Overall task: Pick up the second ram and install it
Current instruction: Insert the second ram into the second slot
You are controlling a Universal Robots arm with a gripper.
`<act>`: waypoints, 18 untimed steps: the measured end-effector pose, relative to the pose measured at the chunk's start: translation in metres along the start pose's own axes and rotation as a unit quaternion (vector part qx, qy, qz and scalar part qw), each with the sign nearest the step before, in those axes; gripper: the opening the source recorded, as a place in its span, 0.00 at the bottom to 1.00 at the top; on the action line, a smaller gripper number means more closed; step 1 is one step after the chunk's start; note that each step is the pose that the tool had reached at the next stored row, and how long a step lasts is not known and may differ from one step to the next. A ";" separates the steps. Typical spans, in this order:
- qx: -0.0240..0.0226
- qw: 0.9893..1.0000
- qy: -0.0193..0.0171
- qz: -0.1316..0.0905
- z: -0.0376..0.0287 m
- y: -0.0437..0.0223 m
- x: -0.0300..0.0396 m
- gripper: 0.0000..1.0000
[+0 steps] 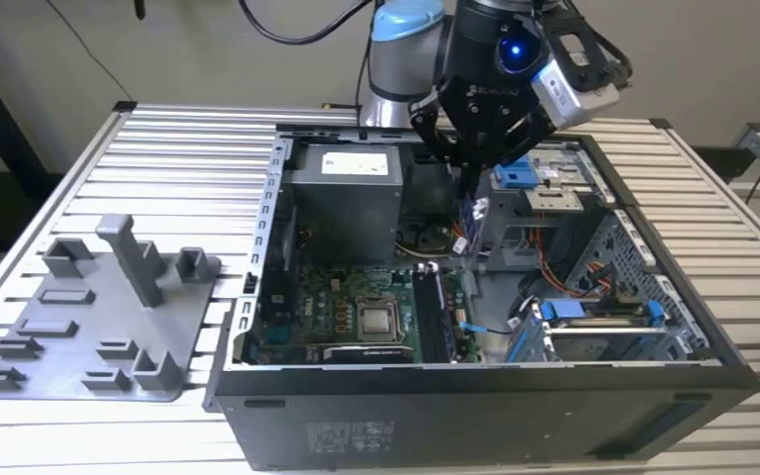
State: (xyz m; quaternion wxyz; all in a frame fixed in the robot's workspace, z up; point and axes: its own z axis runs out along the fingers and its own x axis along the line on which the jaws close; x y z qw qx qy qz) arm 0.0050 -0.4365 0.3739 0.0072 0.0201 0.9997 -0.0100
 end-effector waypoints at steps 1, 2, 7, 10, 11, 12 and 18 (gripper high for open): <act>0.000 1.000 0.000 0.000 0.0008 0.0000 -0.0001 0.14; 0.000 1.000 0.000 0.000 0.0015 0.0001 -0.0005 0.14; 0.002 1.000 0.000 0.000 0.0060 0.0002 -0.0012 0.14; 0.003 1.000 0.000 0.000 0.0093 0.0003 -0.0015 0.14; 0.003 1.000 0.000 0.000 0.0102 0.0001 -0.0017 0.14; 0.003 1.000 0.000 0.000 0.0111 -0.0012 -0.0020 0.14; 0.002 1.000 0.000 0.000 0.0121 -0.0017 -0.0020 0.14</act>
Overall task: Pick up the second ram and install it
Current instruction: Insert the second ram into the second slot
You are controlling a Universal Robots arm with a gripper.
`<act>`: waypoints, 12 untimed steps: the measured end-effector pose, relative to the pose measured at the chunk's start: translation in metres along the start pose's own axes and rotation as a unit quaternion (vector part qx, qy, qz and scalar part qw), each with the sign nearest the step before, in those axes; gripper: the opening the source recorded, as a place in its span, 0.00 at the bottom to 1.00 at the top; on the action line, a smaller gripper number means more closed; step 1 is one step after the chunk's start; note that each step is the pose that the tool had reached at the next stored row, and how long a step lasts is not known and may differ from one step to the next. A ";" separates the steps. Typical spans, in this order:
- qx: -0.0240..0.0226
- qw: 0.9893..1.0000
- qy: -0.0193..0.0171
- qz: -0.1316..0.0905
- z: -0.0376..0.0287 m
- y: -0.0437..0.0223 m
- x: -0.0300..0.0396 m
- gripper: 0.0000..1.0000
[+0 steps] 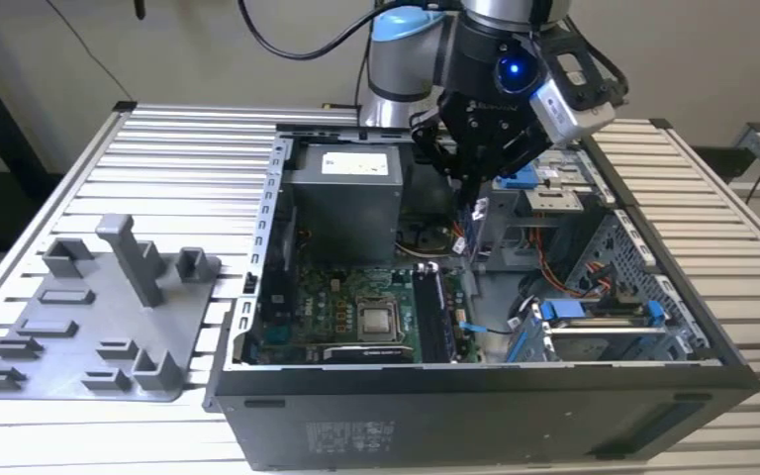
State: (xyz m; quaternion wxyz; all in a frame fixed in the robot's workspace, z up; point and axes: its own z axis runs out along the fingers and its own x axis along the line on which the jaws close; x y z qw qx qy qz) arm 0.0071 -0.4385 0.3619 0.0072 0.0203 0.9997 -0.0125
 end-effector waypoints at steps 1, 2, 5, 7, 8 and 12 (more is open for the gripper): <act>0.000 1.000 0.000 0.000 0.0007 0.0000 0.0000 0.14; 0.000 1.000 0.000 0.000 0.0017 0.0000 0.0000 0.14; 0.000 1.000 0.000 0.000 0.0058 0.0001 0.0001 0.14; 0.001 1.000 0.000 0.000 0.0094 0.0002 0.0003 0.14; 0.001 1.000 0.000 0.000 0.0113 0.0002 0.0004 0.14; 0.001 1.000 0.000 0.000 0.0185 0.0001 0.0015 0.14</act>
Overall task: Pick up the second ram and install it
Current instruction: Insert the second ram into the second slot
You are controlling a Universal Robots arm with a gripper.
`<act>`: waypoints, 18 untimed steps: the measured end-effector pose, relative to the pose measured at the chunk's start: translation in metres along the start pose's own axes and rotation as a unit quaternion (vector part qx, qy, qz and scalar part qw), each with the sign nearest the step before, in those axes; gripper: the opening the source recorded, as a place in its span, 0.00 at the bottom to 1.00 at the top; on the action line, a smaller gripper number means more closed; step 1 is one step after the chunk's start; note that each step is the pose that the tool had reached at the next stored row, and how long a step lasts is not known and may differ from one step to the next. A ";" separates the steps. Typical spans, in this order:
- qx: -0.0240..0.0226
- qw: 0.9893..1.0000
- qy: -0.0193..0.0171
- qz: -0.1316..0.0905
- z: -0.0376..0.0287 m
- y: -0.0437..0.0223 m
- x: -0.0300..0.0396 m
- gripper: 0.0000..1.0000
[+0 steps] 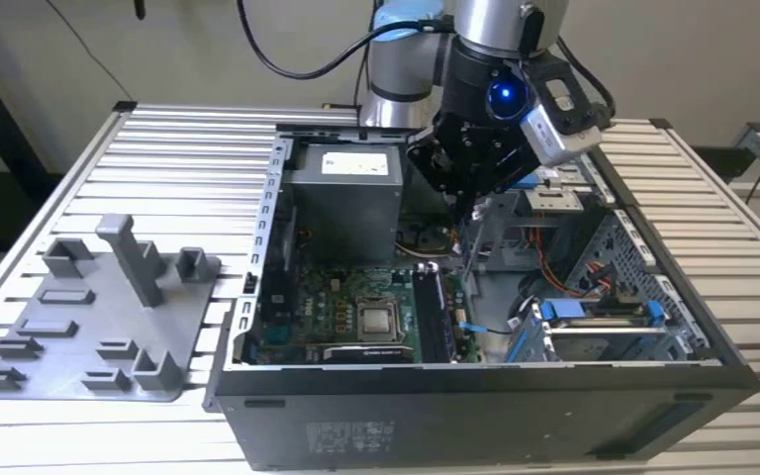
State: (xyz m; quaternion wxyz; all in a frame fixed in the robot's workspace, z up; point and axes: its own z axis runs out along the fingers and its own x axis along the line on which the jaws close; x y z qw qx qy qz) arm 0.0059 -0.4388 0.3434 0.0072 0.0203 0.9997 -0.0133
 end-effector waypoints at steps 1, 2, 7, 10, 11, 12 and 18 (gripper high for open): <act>0.000 1.000 0.000 0.000 0.0018 -0.0002 0.0005 0.14; 0.000 1.000 0.000 0.000 0.0036 -0.0005 0.0006 0.14; 0.000 1.000 0.000 -0.001 0.0121 -0.0020 0.0009 0.14; 0.001 1.000 0.000 -0.003 0.0164 -0.0034 0.0009 0.14; 0.001 1.000 0.000 -0.003 0.0178 -0.0038 0.0009 0.14; 0.001 1.000 0.000 -0.004 0.0191 -0.0044 0.0009 0.14; 0.001 1.000 0.000 -0.005 0.0288 -0.0080 0.0047 0.14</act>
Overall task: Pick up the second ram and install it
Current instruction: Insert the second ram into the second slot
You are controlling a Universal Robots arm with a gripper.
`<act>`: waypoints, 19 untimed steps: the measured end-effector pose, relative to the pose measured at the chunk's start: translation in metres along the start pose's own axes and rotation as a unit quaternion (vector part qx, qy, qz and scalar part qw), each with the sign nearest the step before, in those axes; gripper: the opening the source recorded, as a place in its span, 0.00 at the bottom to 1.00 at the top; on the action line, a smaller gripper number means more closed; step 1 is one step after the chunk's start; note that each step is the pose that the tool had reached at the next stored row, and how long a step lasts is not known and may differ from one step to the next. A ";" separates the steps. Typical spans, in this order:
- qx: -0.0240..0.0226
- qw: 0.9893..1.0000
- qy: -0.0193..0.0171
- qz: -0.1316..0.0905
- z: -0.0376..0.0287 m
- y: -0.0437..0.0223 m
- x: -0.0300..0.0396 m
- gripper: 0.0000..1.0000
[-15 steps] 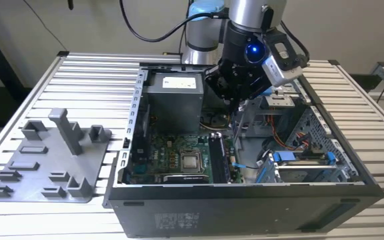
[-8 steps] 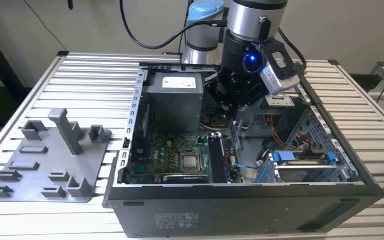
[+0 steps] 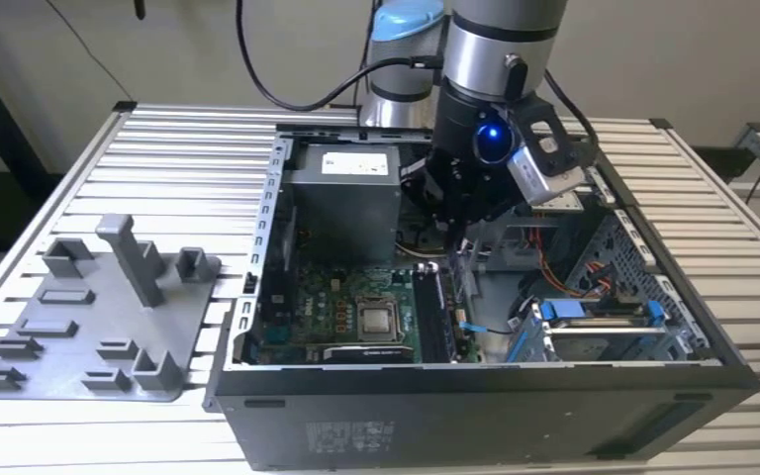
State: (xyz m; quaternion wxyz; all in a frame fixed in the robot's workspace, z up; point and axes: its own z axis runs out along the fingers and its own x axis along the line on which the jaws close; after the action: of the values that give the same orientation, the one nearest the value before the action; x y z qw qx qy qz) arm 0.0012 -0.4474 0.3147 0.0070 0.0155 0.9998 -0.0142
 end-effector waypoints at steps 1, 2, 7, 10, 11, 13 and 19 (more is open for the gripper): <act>0.000 1.000 0.000 0.000 0.0017 -0.0006 0.0009 0.14; 0.000 1.000 0.000 0.000 0.0032 -0.0011 0.0017 0.14; 0.000 1.000 0.000 -0.004 0.0112 -0.0029 0.0040 0.14; 0.000 1.000 0.001 -0.006 0.0146 -0.0045 0.0052 0.14; 0.000 1.000 0.001 -0.007 0.0153 -0.0050 0.0056 0.14; 0.000 1.000 0.001 -0.008 0.0169 -0.0062 0.0063 0.14; 0.000 1.000 0.002 -0.013 0.0221 -0.0088 0.0081 0.14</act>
State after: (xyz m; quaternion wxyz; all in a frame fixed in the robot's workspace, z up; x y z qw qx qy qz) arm -0.0069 -0.4565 0.2928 0.0051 0.0023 0.9999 -0.0140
